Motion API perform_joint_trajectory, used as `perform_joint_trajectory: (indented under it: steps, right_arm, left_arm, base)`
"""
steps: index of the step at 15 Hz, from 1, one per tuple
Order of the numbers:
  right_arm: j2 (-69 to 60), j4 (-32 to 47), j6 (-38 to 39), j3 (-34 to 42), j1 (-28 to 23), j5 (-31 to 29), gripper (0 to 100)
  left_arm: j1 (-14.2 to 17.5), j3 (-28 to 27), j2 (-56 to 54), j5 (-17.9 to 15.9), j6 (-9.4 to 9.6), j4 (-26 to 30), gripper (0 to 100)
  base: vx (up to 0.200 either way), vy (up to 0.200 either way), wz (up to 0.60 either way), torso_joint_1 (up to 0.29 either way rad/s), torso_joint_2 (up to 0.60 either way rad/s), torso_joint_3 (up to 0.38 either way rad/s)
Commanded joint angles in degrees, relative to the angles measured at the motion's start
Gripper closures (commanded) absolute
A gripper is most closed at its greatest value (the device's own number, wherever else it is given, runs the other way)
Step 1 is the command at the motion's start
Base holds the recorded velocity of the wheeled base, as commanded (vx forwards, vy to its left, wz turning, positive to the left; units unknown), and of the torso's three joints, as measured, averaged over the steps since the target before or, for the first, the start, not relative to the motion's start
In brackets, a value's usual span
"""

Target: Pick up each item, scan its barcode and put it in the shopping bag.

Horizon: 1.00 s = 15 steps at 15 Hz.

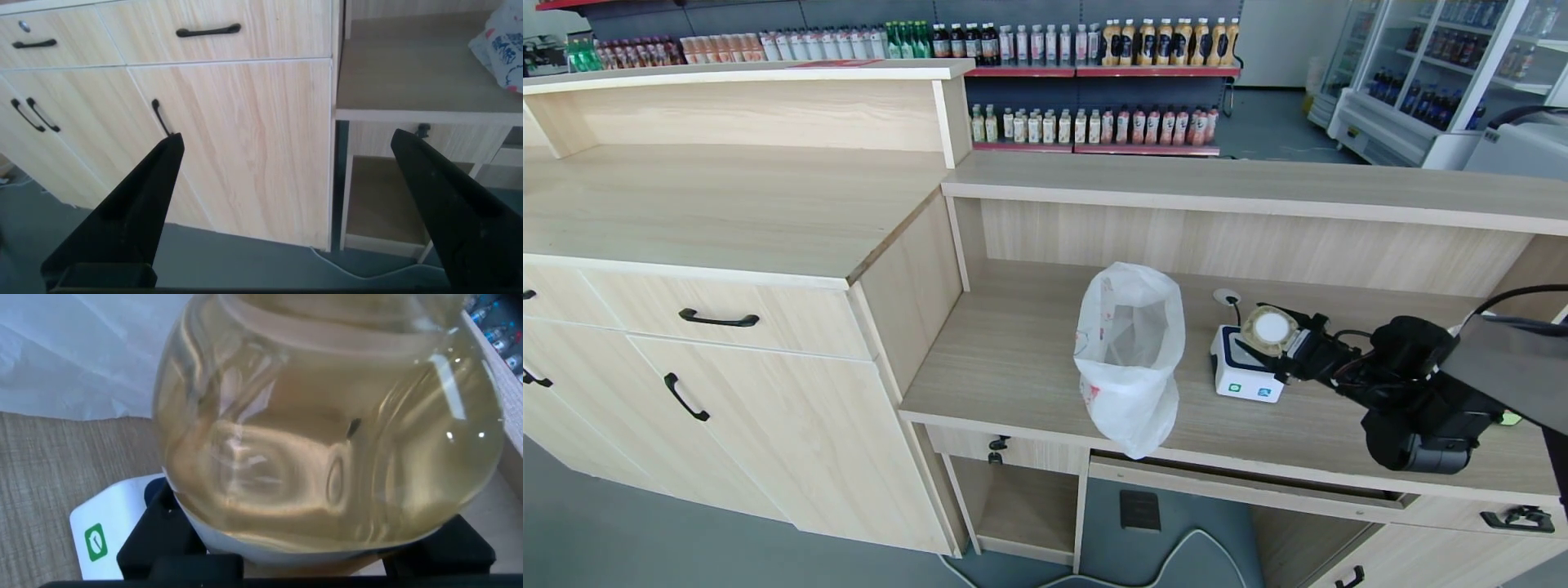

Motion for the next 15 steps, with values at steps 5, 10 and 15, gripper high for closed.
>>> perform_joint_trajectory:
  steps: [5,10,15]
  right_arm:
    - [2.1,-0.1,0.8,-2.5,0.9,0.0,100]
    - [0.4,-0.1,2.9,-2.3,0.5,-0.1,100]
    - [-17.0,0.1,19.7,6.8,-7.8,-3.0,100]
  left_arm:
    - [0.0,0.0,0.0,0.0,-0.01,0.0,0]
    - [0.0,0.0,0.0,0.0,-0.01,0.0,0]
    - [0.0,0.0,0.0,0.0,-0.01,0.0,0]
  base:
    - [0.000,0.000,0.00,0.000,0.00,0.000]
    - [0.000,0.000,0.00,0.000,0.00,0.000]
    - [0.000,0.000,0.00,0.000,0.00,0.000]
